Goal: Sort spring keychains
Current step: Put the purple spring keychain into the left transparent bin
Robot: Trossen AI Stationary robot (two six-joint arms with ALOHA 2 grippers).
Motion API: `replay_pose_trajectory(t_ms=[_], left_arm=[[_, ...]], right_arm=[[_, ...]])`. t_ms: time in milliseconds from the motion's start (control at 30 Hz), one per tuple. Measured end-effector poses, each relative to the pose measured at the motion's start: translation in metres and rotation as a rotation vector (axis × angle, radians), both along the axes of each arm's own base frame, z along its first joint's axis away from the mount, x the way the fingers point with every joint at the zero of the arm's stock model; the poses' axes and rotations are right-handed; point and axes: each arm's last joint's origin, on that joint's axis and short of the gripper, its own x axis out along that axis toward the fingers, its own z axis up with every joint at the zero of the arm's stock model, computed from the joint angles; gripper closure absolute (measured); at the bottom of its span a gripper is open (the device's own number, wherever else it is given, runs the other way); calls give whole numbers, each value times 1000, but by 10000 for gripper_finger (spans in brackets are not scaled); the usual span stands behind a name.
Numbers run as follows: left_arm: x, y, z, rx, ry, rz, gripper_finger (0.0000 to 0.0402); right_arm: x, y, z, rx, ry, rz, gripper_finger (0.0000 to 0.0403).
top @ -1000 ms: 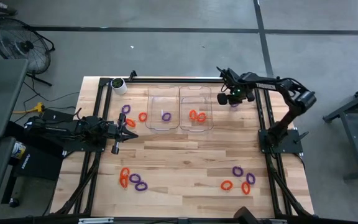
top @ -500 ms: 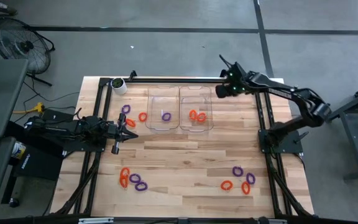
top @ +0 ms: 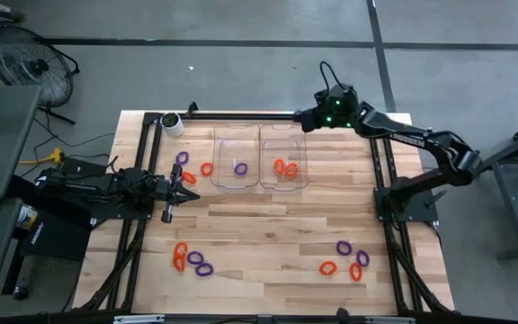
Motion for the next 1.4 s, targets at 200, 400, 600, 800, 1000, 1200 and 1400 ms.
replay_pose_trajectory(t_ms=[200,400,600,800,1000,1200,1400], left_arm=[[0,0,0,0,0,0,401],[0,0,0,0,0,0,401],[0,0,0,0,0,0,401],[0,0,0,0,0,0,401],[0,0,0,0,0,0,401],[0,0,0,0,0,0,401],[0,0,0,0,0,0,401]], right_arm=[[23,5,-1,-58,-116,140,403],[55,19,-15,-151,-176,287,403],[78,30,-39,-181,-144,358,403],[106,37,-44,-271,-118,451,403],[138,37,-43,-349,-3,573,403],[166,32,-45,-386,153,691,403],[183,25,-50,-372,253,750,403]])
